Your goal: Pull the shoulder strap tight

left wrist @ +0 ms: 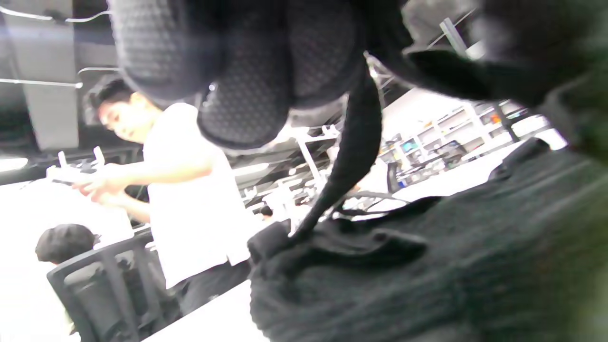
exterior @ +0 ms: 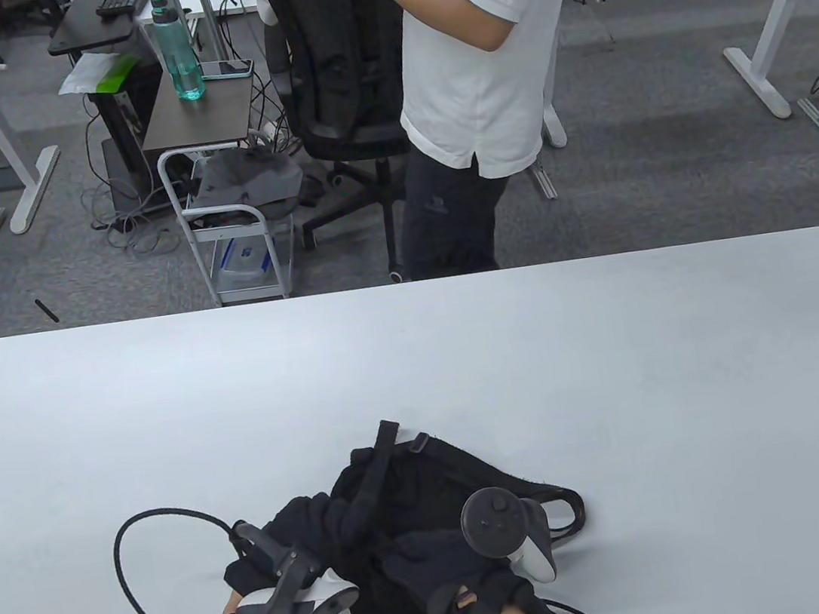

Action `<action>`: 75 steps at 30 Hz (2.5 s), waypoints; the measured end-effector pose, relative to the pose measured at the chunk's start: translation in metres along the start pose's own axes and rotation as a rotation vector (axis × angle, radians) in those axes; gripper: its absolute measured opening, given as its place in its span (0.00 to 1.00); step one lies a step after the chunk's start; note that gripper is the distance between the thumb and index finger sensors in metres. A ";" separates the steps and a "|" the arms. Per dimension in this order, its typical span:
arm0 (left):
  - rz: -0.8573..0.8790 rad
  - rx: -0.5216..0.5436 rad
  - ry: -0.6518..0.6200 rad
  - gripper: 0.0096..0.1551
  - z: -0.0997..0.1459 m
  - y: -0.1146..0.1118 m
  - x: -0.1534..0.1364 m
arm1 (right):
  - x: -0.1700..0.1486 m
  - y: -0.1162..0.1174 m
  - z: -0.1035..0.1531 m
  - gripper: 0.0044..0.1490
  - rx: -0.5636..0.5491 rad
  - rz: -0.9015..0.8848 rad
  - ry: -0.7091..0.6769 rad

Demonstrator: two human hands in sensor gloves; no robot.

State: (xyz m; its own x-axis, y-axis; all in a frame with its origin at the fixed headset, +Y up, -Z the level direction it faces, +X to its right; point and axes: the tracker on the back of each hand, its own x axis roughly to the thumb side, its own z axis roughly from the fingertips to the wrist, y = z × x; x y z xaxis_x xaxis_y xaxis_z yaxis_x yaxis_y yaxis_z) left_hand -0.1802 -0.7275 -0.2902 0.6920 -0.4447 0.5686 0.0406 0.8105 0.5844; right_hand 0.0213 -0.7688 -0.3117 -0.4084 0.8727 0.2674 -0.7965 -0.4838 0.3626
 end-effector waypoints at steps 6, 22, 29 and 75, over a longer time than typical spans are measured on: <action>0.023 0.072 -0.084 0.38 -0.006 0.014 0.024 | -0.001 0.000 0.000 0.29 -0.011 -0.046 0.000; 0.053 -0.027 0.026 0.38 0.000 -0.006 -0.007 | 0.007 0.002 -0.001 0.24 0.116 -0.048 -0.051; 0.032 0.034 0.021 0.38 0.001 0.013 0.000 | -0.002 0.003 0.001 0.38 0.140 -0.076 0.014; 0.095 0.018 0.002 0.38 -0.003 0.003 0.003 | 0.007 0.003 -0.002 0.25 0.026 -0.076 -0.046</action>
State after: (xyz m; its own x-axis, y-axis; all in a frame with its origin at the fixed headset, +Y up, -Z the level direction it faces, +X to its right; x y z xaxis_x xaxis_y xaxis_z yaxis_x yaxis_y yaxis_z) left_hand -0.1763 -0.7252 -0.2886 0.6933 -0.3655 0.6211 -0.0381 0.8421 0.5380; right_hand 0.0155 -0.7638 -0.3108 -0.3259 0.9032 0.2792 -0.8120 -0.4186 0.4066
